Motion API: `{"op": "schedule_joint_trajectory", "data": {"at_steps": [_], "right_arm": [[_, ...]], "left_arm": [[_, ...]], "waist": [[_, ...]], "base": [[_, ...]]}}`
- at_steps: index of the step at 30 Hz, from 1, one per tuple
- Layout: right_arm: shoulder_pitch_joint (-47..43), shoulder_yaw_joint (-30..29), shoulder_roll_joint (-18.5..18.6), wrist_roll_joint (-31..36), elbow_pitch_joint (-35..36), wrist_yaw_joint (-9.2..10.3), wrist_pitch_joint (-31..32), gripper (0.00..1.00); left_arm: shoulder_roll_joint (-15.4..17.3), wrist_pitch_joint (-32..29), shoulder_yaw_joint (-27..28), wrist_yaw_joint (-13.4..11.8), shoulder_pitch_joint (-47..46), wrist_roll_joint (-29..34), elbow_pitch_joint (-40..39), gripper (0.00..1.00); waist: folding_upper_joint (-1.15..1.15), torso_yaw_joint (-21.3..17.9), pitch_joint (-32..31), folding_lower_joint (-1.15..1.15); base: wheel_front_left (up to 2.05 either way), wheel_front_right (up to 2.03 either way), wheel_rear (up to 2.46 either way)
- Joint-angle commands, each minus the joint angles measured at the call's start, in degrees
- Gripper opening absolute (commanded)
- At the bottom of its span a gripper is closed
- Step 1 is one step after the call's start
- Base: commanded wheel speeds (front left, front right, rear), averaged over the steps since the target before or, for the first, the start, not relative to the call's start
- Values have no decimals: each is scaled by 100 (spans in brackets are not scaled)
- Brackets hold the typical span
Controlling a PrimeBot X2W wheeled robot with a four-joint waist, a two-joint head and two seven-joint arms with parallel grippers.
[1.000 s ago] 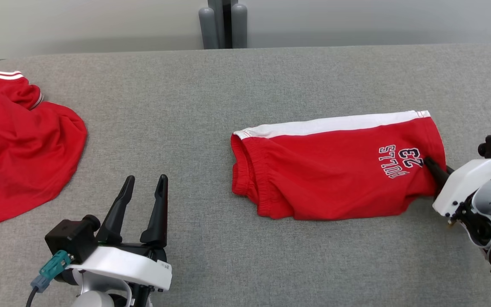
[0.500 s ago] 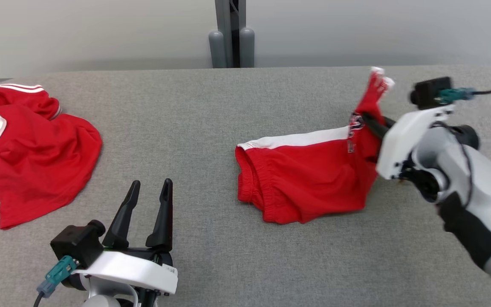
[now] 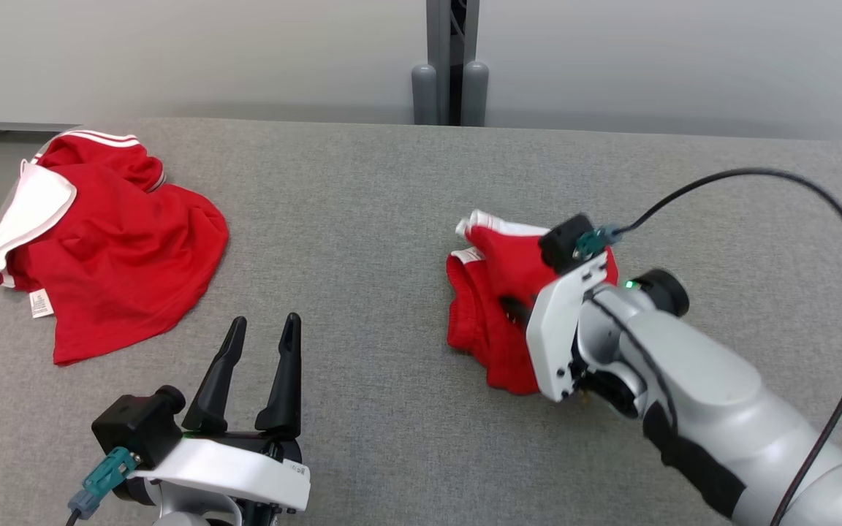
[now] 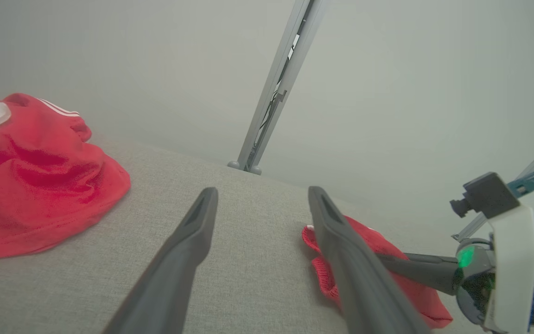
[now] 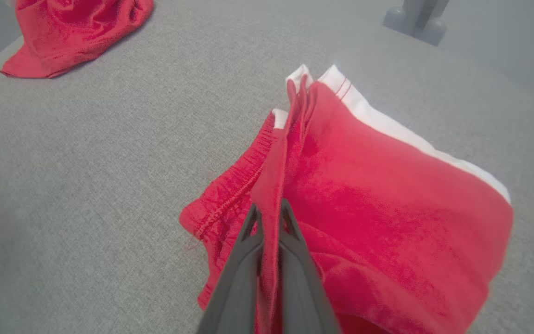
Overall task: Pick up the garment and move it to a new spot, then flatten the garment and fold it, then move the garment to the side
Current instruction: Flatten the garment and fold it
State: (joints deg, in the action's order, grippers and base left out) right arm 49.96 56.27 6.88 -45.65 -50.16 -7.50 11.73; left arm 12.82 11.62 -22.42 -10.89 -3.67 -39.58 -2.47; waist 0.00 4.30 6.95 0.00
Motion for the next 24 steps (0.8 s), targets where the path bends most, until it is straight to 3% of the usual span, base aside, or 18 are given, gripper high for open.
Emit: {"op": "schedule_joint_trajectory", "data": {"at_steps": [1,7,8,9,11,12,17,24], "right_arm": [[-133,21,-50,84,-46,1,56,0],[-267,-25,-199,330,-208,1,44,0],[-281,-38,-223,361,-210,1,32,11],[-289,-59,-248,380,-196,1,17,33],[-304,-103,-271,436,-153,1,-27,96],[-313,-119,-282,455,-121,1,-52,100],[-326,-314,-250,491,137,1,-220,100],[-465,-1014,253,506,751,1,-591,100]], "left_arm": [[7,25,18,15,44,-41,15,100],[-2,36,11,17,-8,-45,46,100],[-1,39,8,18,-17,-44,53,100],[1,42,6,19,-22,-47,61,100],[11,47,13,15,-20,-54,74,100],[17,51,16,11,-13,-53,82,100],[36,49,21,-16,36,-63,83,100],[73,19,-10,-58,124,-53,35,100]], "waist": [[0,35,12,0],[0,75,42,0],[0,72,44,0],[0,65,44,0],[0,33,36,0],[0,10,27,0],[0,-143,-52,0],[0,-389,-193,0]], "base": [[0,0,0],[0,0,0],[0,0,0],[0,0,0],[0,0,0],[0,0,0],[0,0,0],[0,0,0]]}}
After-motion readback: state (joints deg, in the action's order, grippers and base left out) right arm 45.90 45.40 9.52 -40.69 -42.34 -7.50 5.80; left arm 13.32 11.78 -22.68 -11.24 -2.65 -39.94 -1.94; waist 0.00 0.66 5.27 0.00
